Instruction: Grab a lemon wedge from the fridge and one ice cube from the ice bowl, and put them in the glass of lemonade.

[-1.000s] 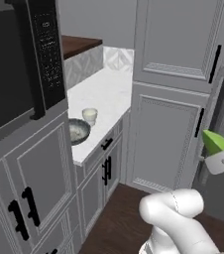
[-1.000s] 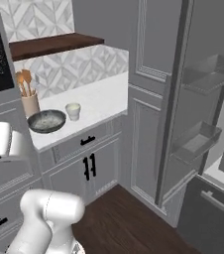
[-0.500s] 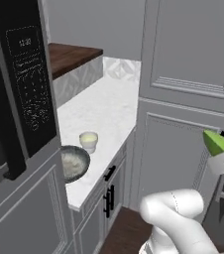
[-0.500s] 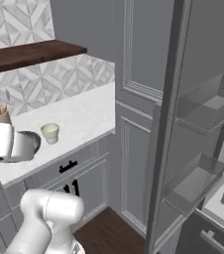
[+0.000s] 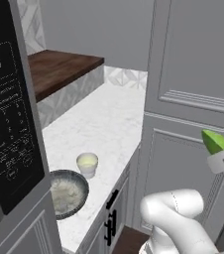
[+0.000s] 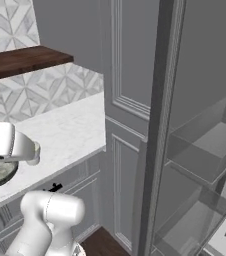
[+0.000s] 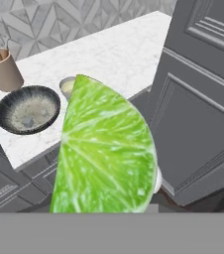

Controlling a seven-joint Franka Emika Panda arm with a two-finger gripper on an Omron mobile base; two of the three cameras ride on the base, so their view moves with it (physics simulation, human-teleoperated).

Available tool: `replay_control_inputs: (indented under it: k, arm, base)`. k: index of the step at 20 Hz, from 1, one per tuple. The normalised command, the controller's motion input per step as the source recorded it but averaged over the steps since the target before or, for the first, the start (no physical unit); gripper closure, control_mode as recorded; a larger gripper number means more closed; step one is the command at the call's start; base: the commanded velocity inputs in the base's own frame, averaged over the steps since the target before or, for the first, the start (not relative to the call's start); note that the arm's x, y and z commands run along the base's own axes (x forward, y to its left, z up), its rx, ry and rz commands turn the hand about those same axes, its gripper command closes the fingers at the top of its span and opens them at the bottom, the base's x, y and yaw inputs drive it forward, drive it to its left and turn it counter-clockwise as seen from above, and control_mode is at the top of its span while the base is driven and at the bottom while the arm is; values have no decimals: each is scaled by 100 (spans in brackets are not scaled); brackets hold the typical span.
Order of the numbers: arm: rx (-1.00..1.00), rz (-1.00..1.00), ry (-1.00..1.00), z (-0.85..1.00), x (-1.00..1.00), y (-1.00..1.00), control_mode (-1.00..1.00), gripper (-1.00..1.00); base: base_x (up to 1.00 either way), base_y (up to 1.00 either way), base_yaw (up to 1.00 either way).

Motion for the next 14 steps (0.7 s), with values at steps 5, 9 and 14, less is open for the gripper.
replay_control_inputs:
  k: [5,9,14]
  arm:
    - [0,0,0,0,0,0,100,100]
    - [0,0,0,0,0,0,100,100]
    - [0,0,0,0,0,0,100,100]
  base:
    - [18,0,11]
    - [26,0,23]
    - [64,4,24]
